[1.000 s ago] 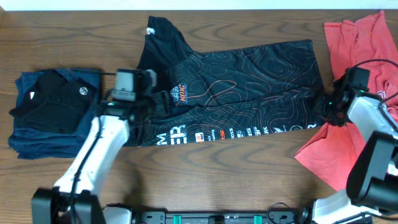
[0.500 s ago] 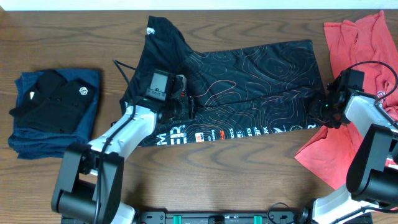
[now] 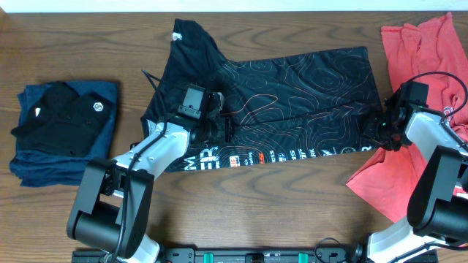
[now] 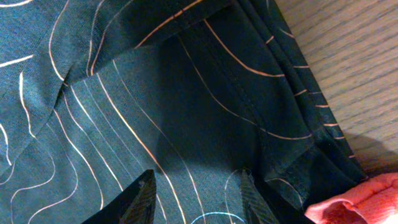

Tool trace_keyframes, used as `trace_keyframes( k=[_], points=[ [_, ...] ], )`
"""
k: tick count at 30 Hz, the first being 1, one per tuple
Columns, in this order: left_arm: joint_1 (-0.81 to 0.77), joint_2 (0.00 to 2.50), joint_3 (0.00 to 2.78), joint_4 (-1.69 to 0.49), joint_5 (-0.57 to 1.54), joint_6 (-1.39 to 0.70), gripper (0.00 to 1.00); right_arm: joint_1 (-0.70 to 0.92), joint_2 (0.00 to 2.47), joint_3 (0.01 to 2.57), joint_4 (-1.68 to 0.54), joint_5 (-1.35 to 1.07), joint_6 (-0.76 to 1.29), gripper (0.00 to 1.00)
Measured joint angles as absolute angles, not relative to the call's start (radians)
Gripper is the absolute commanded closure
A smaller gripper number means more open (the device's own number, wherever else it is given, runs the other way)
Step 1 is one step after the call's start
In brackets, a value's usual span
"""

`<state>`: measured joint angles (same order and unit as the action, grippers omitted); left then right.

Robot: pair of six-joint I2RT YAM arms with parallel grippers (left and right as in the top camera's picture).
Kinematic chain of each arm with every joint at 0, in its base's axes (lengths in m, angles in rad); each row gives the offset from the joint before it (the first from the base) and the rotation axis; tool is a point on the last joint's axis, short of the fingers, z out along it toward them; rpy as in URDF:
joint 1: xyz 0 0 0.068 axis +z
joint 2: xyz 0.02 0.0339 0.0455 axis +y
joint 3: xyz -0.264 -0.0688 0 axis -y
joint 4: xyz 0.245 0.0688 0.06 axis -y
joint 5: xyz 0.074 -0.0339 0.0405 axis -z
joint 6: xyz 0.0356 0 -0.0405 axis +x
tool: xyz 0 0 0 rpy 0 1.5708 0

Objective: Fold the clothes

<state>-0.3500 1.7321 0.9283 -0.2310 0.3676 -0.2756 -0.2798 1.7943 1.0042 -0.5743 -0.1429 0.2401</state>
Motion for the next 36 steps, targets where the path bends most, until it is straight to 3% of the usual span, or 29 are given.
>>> trace_keyframes(
  k=[5, 12, 25, 36],
  points=[
    [-0.355, 1.732, 0.928, -0.225, 0.368, -0.274, 0.66, -0.28, 1.794, 1.004, -0.583, -0.142, 0.24, 0.57],
    [-0.363, 1.732, 0.928, -0.213, 0.366, -0.261, 0.59, -0.28, 1.794, 1.004, -0.583, -0.143, 0.239, 0.57],
    [-0.461, 1.758, 0.928, -0.208, 0.173, -0.143, 0.57, -0.28, 1.794, 1.005, -0.587, -0.143, 0.236, 0.57],
    [-0.461, 1.759, 0.928, -0.204, 0.082, -0.116, 0.75, -0.28, 1.794, 1.005, -0.59, -0.143, 0.236, 0.57]
  ],
)
